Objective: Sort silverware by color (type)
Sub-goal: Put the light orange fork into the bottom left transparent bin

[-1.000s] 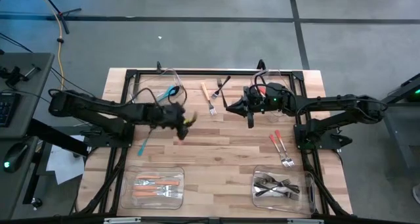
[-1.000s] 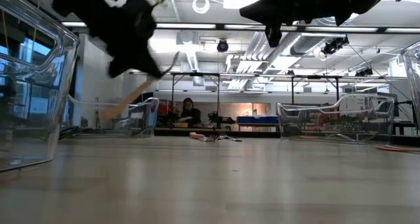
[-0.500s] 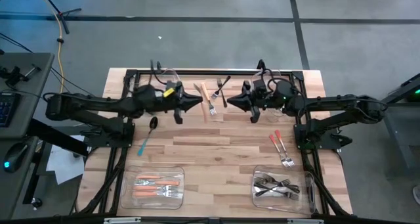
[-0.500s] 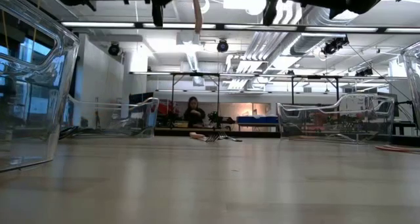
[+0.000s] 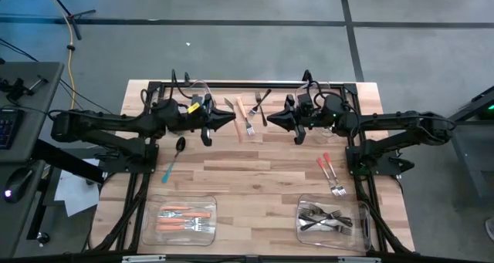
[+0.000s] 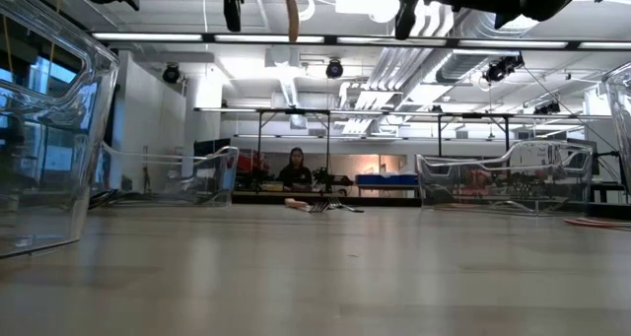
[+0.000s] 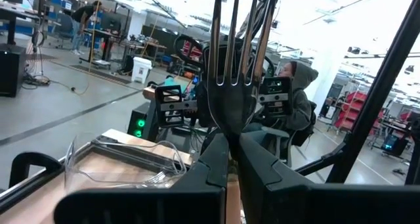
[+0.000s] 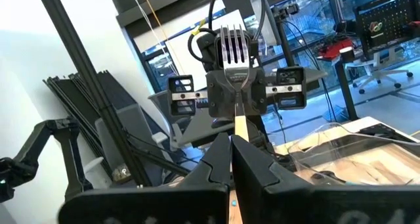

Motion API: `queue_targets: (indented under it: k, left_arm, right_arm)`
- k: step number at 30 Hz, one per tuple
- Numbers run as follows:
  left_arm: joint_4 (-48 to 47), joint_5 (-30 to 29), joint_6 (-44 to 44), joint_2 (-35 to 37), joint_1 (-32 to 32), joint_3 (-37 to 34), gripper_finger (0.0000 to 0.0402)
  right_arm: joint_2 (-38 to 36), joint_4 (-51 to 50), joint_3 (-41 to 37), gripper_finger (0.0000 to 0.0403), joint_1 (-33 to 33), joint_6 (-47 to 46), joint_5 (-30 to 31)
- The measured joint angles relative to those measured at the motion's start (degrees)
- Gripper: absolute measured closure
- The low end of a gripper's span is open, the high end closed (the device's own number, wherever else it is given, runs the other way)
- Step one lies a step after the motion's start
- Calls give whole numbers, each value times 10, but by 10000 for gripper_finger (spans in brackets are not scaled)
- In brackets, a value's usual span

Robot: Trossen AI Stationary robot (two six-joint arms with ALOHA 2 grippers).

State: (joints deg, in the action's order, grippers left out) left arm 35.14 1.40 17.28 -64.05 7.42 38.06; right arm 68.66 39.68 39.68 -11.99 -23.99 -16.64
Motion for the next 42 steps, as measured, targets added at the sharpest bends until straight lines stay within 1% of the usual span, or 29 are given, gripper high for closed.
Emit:
queue_targets:
  k: [6, 9, 11, 13, 16, 18, 21, 24, 27, 31, 34, 37, 42]
  left_arm:
    - [-13, -1, 0, 0, -1, 0, 401]
    - [-16, 3, 0, 0, -15, 2, 401]
    - [-51, 11, 1, 0, -33, 18, 401]
    - [-124, 11, -5, 0, -57, 50, 401]
    - [-308, 8, -28, 0, -110, 120, 401]
    - [-442, -7, -33, -4, -152, 173, 401]
    - [-611, -48, -17, -10, -221, 239, 401]
    - [-708, -73, 22, -18, -293, 281, 401]
    - [-782, -79, 75, -34, -363, 297, 401]
    - [-834, -77, 148, -69, -437, 297, 401]
    - [-849, -59, 168, -104, -475, 297, 401]
    - [-847, -43, 170, -143, -499, 297, 401]
    - [-826, -3, 170, -203, -513, 266, 401]
  right_arm:
    - [0, 0, 0, 403, 0, 11, 1]
    - [0, 0, 0, 403, 0, 19, 18]
    - [0, 0, 0, 403, 0, 20, 34]
    - [0, -4, 0, 403, 0, 25, 47]
    - [0, -10, 0, 403, 0, 39, 53]
    - [0, -20, 0, 403, 0, 46, 61]
    - [0, -37, 0, 403, 0, 50, 70]
    - [0, -59, 0, 403, 0, 50, 71]
    - [0, -78, 0, 403, 0, 58, 71]
    - [0, -89, 0, 403, 0, 75, 72]
    - [0, -90, 0, 403, 0, 78, 85]
    - [0, -91, 0, 403, 0, 80, 105]
    - [0, -92, 0, 403, 0, 85, 109]
